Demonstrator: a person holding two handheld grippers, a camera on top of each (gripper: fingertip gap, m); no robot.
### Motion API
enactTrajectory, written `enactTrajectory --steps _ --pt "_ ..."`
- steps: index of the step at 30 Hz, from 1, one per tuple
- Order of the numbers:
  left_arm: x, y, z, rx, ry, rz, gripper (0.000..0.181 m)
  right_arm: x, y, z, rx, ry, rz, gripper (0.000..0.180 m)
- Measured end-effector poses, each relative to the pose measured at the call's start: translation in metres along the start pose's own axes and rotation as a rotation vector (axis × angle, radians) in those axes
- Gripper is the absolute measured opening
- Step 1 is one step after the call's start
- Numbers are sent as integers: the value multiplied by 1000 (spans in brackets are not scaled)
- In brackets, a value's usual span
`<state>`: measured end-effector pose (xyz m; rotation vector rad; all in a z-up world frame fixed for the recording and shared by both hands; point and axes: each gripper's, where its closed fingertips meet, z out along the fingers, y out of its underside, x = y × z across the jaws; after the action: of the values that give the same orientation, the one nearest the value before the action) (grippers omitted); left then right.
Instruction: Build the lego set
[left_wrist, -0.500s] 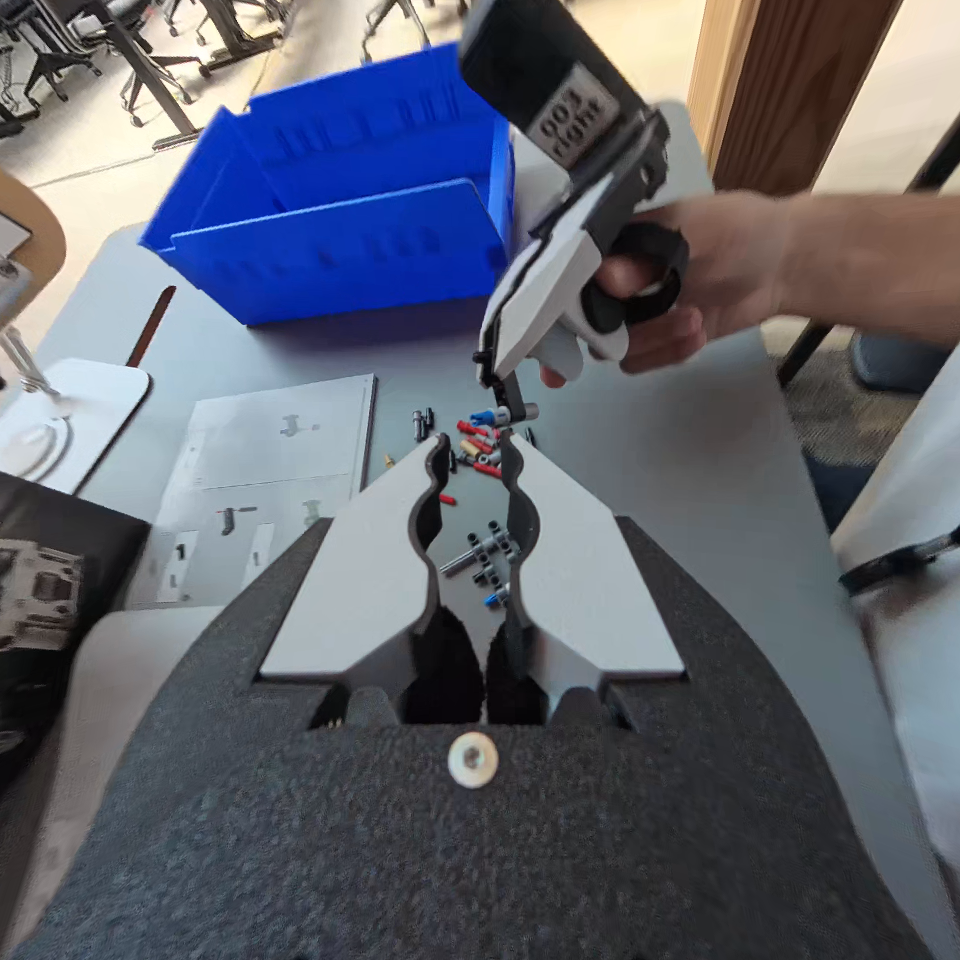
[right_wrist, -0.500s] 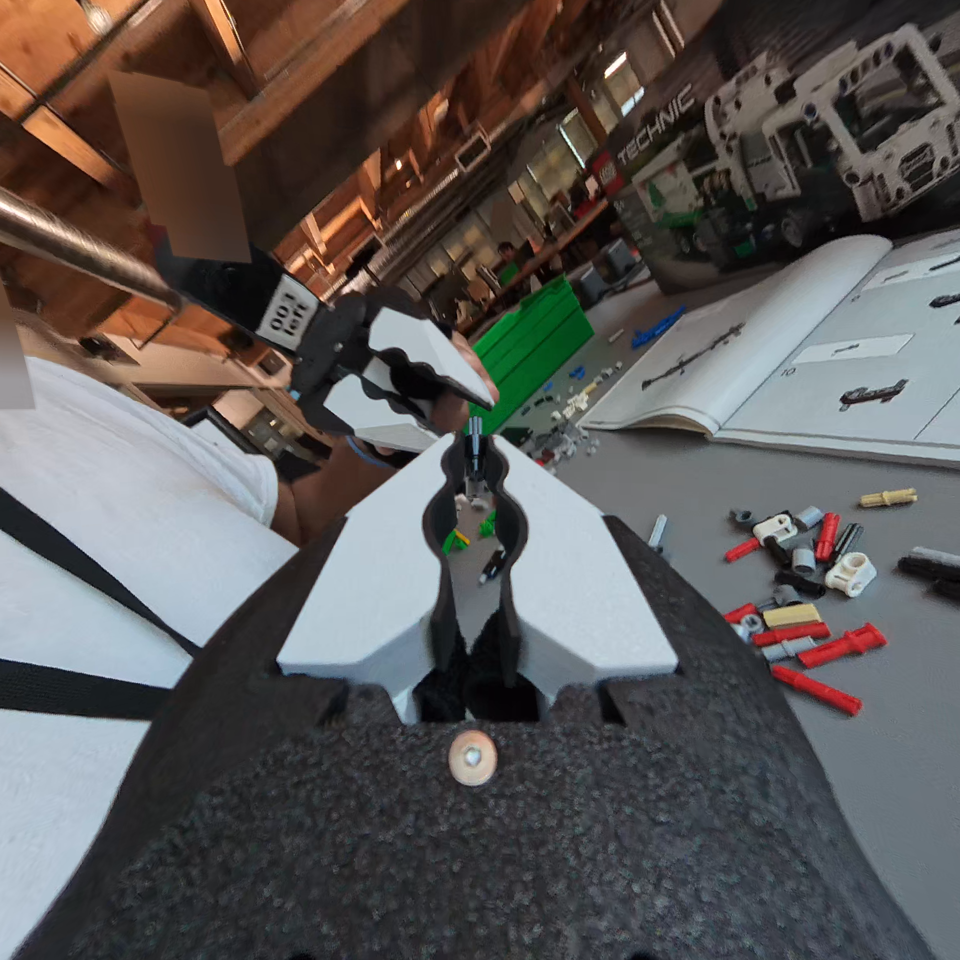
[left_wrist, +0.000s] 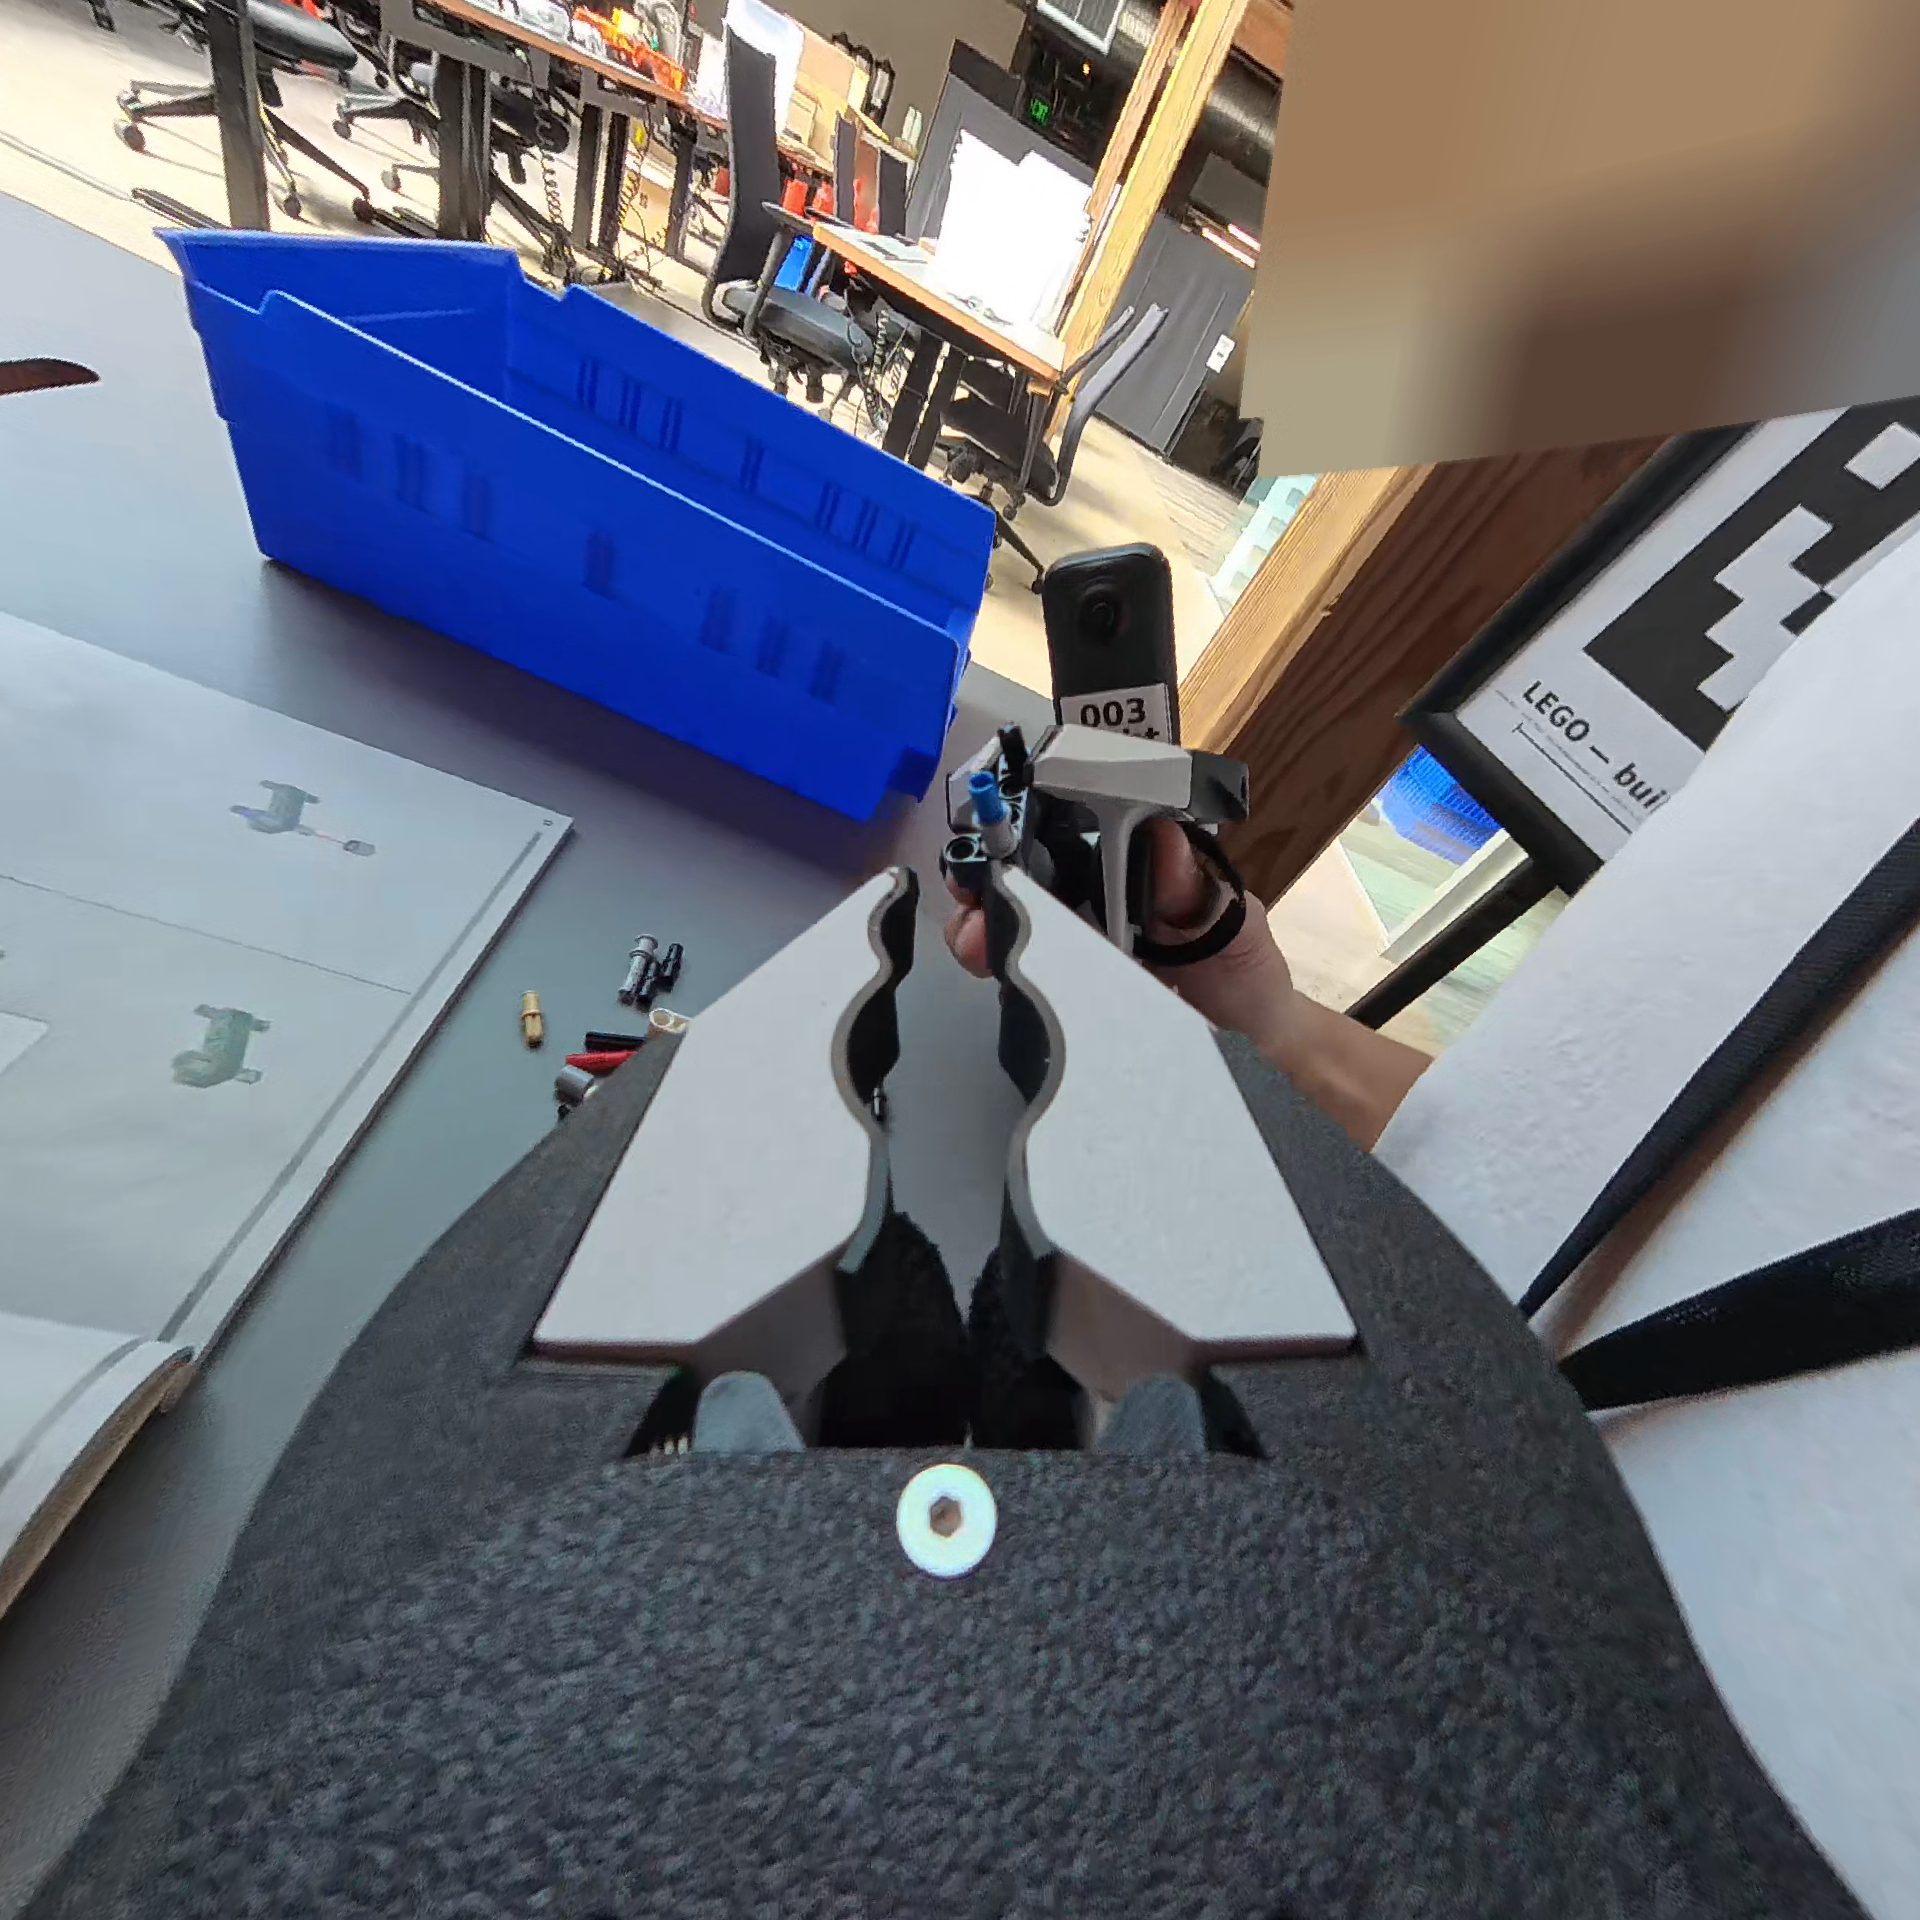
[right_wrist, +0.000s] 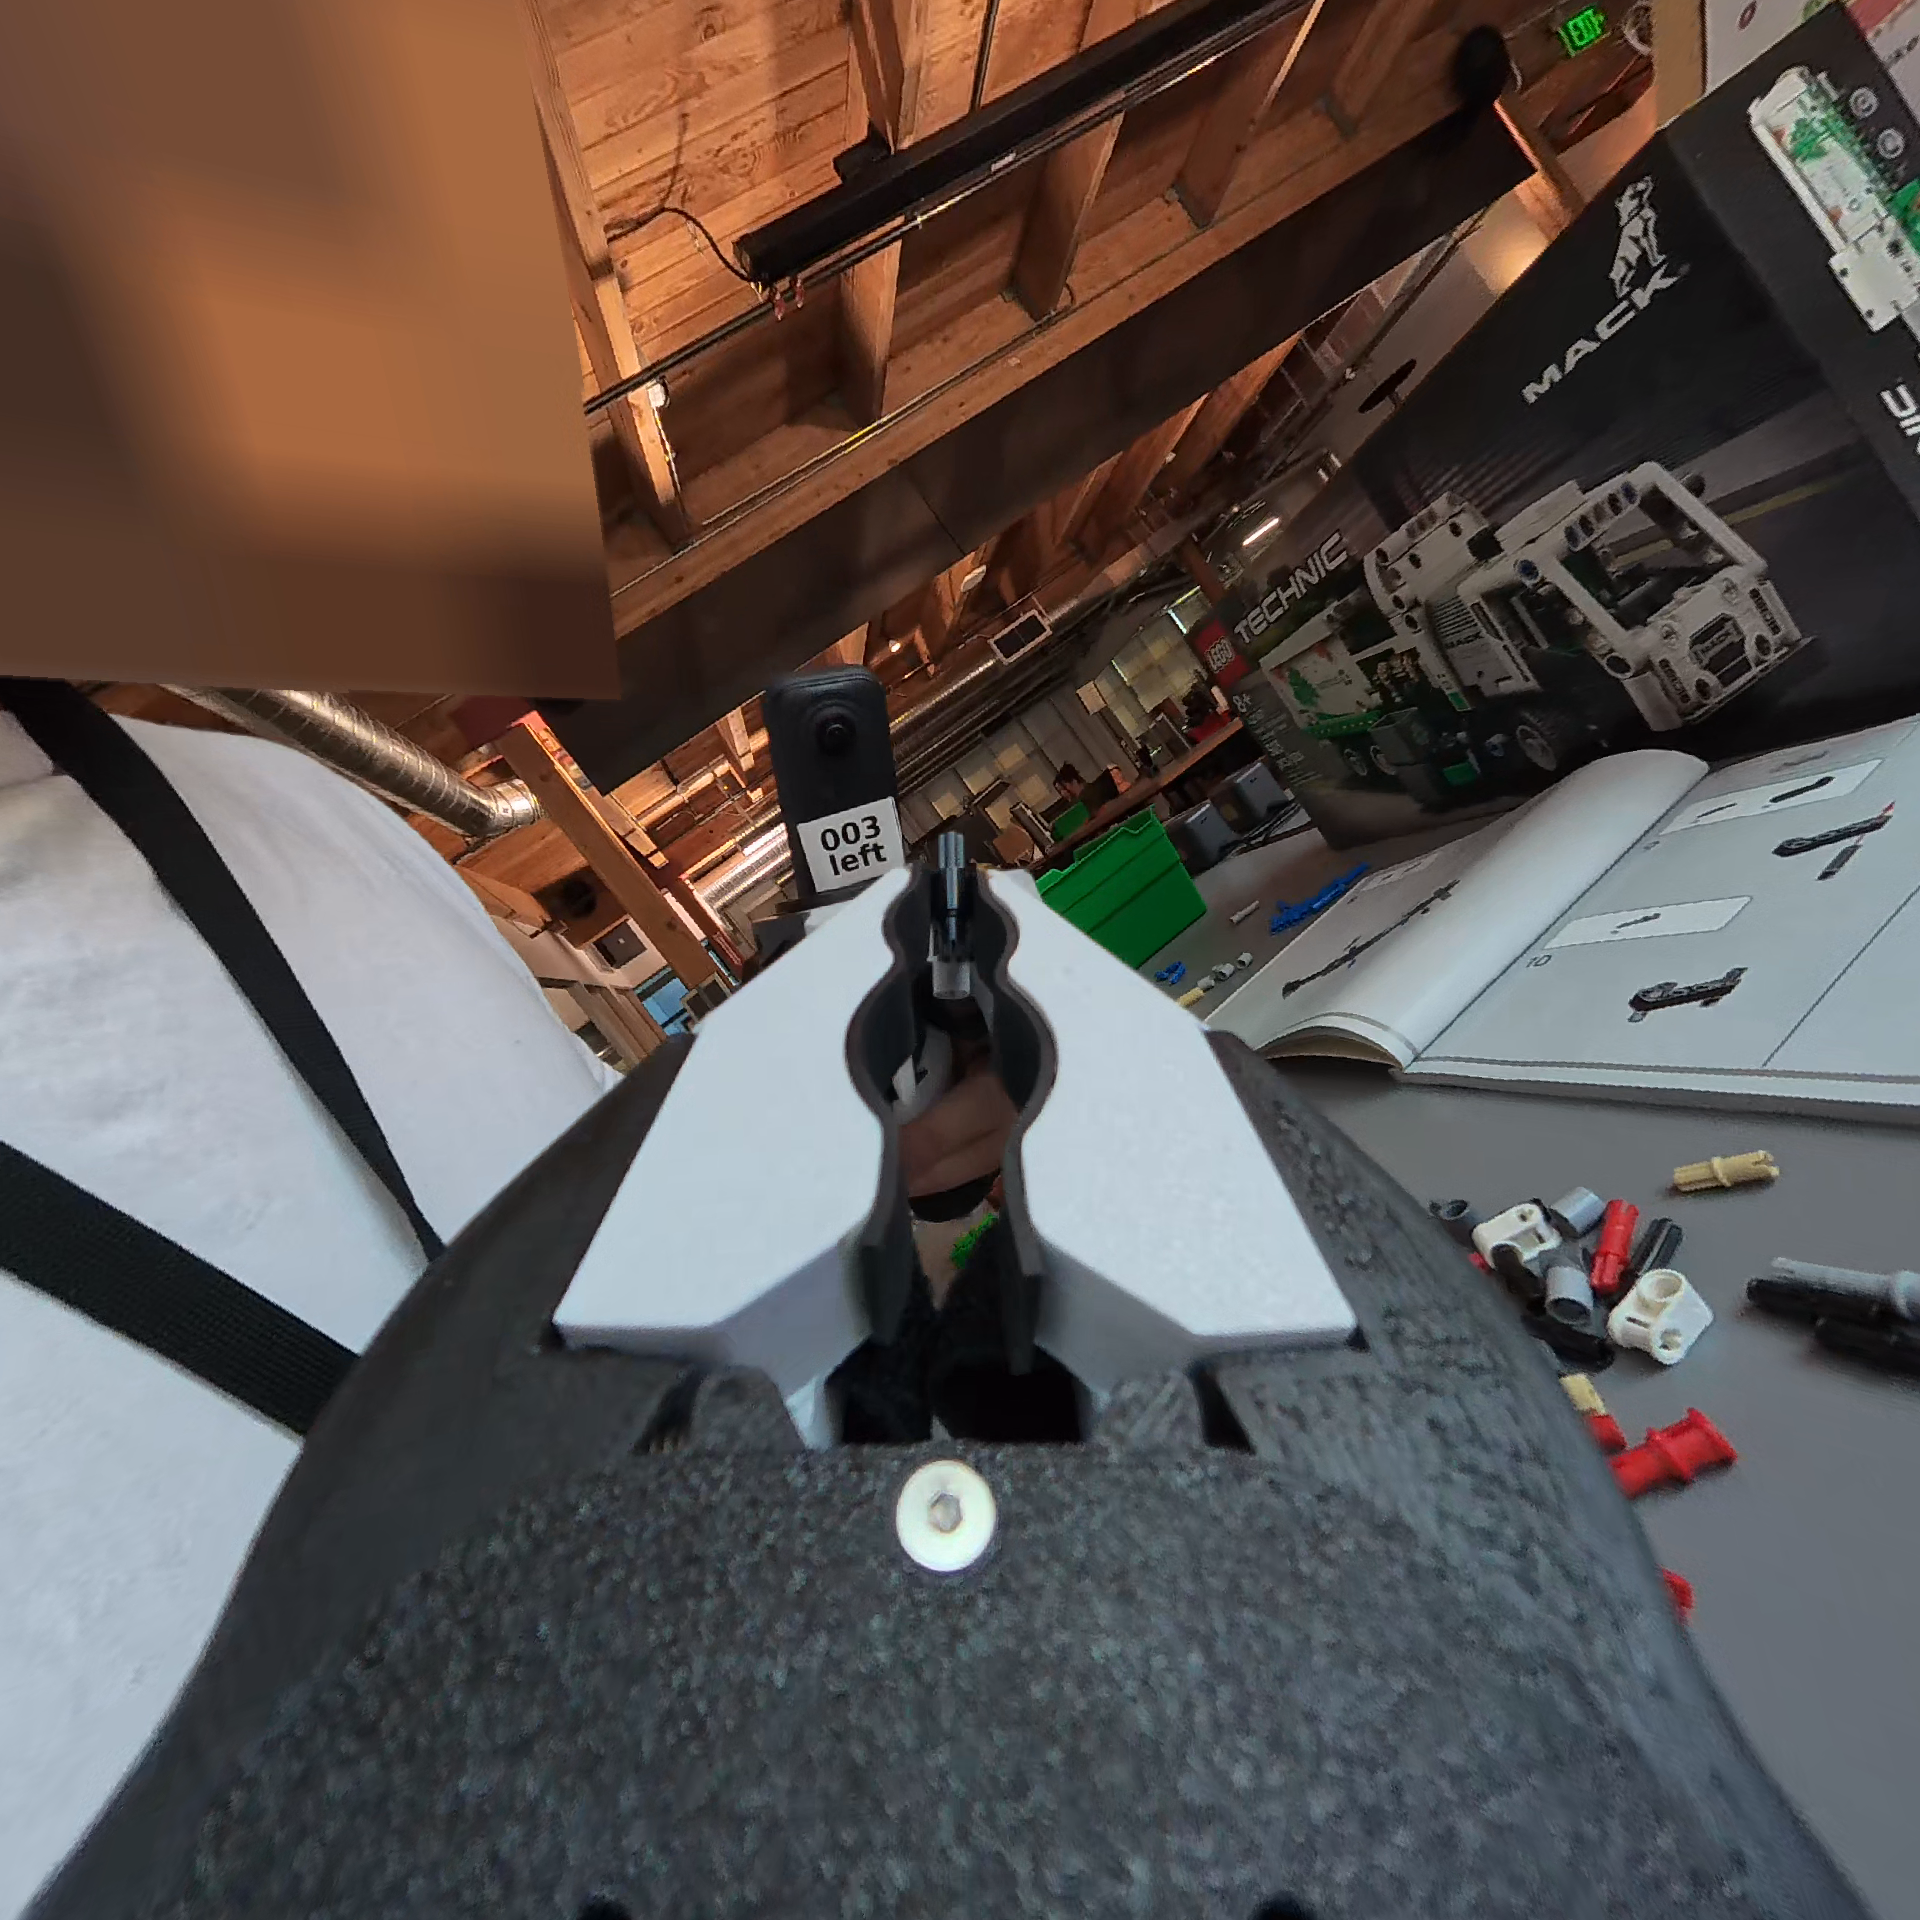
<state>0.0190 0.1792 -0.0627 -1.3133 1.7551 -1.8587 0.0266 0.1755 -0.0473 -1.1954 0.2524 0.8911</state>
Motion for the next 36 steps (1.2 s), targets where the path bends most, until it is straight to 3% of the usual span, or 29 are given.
enactTrajectory --steps 14,15,25,28,31,36 --pt "3 -1 8 21 -20 -28 13 4 8 -3 -48 48 -19 5" --pt "4 0 7 19 -31 -13 6 4 9 -4 -54 55 -24 5" --pt "16 -2 -14 46 -95 25 0 -3 15 -4 -75 25 1 5" --pt "17 0 -18 48 -118 35 0 -9 19 -2 -92 -6 8 5" --pt "21 4 -19 45 -112 25 11 -10 25 0 -115 -6 0 6" --pt "31 11 -22 37 -110 56 6 -24 34 4 -153 -97 71 5"
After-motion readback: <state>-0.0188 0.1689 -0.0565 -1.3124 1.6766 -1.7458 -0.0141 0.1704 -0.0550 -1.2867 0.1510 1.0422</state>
